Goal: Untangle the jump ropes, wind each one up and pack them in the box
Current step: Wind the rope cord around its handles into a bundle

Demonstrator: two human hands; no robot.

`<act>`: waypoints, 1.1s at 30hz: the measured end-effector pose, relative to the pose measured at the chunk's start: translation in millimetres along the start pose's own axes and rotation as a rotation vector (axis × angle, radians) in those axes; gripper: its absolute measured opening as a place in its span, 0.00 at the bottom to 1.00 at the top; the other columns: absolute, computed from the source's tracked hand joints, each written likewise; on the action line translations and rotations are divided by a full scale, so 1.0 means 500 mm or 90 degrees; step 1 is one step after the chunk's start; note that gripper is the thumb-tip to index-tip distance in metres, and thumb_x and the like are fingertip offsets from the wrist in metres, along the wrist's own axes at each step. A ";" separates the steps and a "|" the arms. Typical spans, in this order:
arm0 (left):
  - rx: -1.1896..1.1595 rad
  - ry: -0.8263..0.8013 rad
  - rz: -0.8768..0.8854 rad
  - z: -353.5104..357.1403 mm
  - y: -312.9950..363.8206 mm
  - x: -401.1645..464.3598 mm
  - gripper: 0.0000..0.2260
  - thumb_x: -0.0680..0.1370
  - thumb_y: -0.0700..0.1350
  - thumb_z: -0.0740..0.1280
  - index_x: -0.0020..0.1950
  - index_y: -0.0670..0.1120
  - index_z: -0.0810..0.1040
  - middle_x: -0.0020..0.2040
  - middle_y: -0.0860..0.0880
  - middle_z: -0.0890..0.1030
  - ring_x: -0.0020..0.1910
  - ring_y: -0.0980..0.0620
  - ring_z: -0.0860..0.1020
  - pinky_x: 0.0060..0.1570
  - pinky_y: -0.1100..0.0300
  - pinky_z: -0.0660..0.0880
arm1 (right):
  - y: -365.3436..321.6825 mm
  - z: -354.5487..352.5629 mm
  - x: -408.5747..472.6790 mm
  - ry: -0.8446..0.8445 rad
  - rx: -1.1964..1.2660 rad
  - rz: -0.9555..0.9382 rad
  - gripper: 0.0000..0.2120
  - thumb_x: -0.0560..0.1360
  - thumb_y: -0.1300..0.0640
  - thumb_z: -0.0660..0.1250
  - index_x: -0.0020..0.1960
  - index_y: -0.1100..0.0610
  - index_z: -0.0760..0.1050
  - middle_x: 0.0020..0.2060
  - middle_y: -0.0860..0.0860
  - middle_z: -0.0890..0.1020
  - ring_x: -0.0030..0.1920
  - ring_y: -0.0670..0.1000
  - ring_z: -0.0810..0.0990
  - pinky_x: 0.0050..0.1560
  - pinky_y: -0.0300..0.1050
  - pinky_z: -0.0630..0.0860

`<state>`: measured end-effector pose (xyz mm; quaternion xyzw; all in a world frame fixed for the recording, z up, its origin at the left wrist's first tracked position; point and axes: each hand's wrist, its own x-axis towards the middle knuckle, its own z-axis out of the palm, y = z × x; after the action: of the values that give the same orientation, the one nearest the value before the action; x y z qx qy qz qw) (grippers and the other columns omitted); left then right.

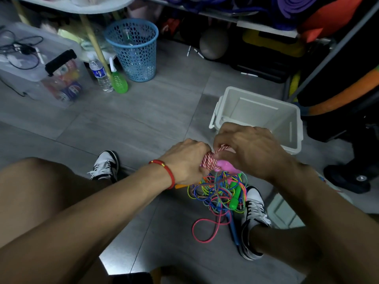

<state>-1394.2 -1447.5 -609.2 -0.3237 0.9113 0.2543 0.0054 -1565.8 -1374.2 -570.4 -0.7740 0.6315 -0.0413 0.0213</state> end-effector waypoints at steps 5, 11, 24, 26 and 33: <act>-0.054 0.052 0.046 0.006 0.003 -0.011 0.17 0.71 0.63 0.72 0.40 0.52 0.72 0.36 0.54 0.76 0.38 0.50 0.76 0.37 0.57 0.69 | 0.037 0.000 0.014 -0.034 0.209 0.050 0.09 0.70 0.39 0.73 0.45 0.43 0.83 0.42 0.41 0.82 0.47 0.46 0.80 0.47 0.49 0.77; -0.049 0.099 0.161 -0.002 -0.016 -0.015 0.16 0.71 0.63 0.69 0.45 0.51 0.77 0.39 0.54 0.77 0.41 0.50 0.75 0.41 0.51 0.74 | 0.069 -0.024 0.021 -0.085 0.357 -0.003 0.06 0.69 0.48 0.78 0.43 0.48 0.86 0.39 0.44 0.84 0.43 0.44 0.81 0.45 0.37 0.74; -0.612 0.054 0.071 -0.032 -0.004 -0.042 0.16 0.69 0.43 0.78 0.52 0.41 0.79 0.42 0.49 0.82 0.40 0.54 0.77 0.40 0.60 0.74 | 0.098 0.053 0.005 -0.136 0.833 0.107 0.13 0.69 0.58 0.77 0.52 0.59 0.82 0.46 0.62 0.84 0.46 0.70 0.82 0.46 0.71 0.79; -0.745 0.094 -0.014 -0.029 -0.006 -0.035 0.14 0.69 0.41 0.77 0.53 0.40 0.80 0.41 0.49 0.82 0.39 0.57 0.76 0.38 0.65 0.72 | 0.088 0.085 0.007 -0.116 0.840 0.148 0.03 0.74 0.59 0.72 0.45 0.59 0.80 0.36 0.56 0.79 0.37 0.61 0.78 0.43 0.73 0.71; -0.893 0.112 -0.211 -0.037 -0.052 -0.014 0.12 0.70 0.48 0.75 0.50 0.45 0.82 0.37 0.47 0.77 0.30 0.53 0.68 0.28 0.60 0.60 | 0.006 0.072 0.010 -0.107 0.780 0.149 0.11 0.84 0.56 0.61 0.56 0.59 0.81 0.29 0.40 0.71 0.31 0.39 0.67 0.35 0.31 0.66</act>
<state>-1370.5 -1469.4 -604.0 -0.4041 0.4700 0.7476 -0.2387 -1564.3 -1380.5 -606.5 -0.5474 0.5700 -0.3321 0.5150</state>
